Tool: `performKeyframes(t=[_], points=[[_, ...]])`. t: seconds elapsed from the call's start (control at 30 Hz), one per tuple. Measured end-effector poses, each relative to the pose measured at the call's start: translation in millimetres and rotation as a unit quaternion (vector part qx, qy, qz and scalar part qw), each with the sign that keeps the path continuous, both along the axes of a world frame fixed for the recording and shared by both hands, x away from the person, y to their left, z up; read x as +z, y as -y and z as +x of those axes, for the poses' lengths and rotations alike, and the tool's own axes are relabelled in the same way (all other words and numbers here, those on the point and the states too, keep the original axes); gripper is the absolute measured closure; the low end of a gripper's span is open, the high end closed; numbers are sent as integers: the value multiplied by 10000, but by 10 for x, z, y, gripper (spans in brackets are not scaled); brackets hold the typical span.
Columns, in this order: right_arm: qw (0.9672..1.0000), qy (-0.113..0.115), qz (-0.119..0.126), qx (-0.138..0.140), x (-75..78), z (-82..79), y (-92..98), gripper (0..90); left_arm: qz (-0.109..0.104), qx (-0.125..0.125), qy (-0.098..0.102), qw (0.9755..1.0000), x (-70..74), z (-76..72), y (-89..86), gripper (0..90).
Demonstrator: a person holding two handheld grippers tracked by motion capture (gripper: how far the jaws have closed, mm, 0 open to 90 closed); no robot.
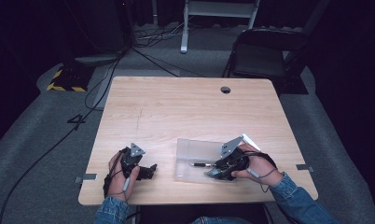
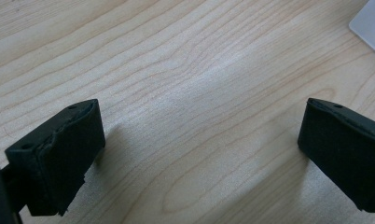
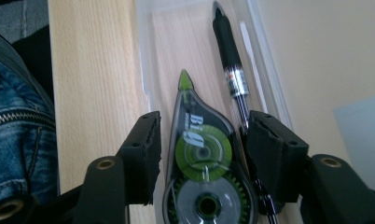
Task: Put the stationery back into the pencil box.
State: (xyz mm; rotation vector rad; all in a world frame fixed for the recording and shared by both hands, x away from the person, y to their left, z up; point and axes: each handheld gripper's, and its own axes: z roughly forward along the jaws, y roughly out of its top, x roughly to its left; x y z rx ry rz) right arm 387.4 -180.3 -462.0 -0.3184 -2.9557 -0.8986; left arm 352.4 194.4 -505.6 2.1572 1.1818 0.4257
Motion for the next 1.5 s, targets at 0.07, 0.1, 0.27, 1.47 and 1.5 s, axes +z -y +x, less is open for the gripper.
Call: performKeyframes(t=[0.07, 0.1, 0.27, 1.47, 1.5], points=[[9999, 85, 103, 68, 21, -19, -23, 416, 0, 1, 1, 10000, 0, 0, 0, 9], [9999, 85, 103, 68, 21, -19, -23, 416, 0, 1, 1, 10000, 0, 0, 0, 9], [9992, 128, 303, 218, 22, -91, -114, 384, -1, 1, 0, 10000, 0, 0, 0, 9], [9983, 143, 495, 255, 77, -146, -147, 386, -26, -14, 2, 10000, -5, 5, 5, 3], [9983, 143, 495, 255, 77, -146, -147, 386, -25, -11, 0, 10000, -5, 5, 6, 3]])
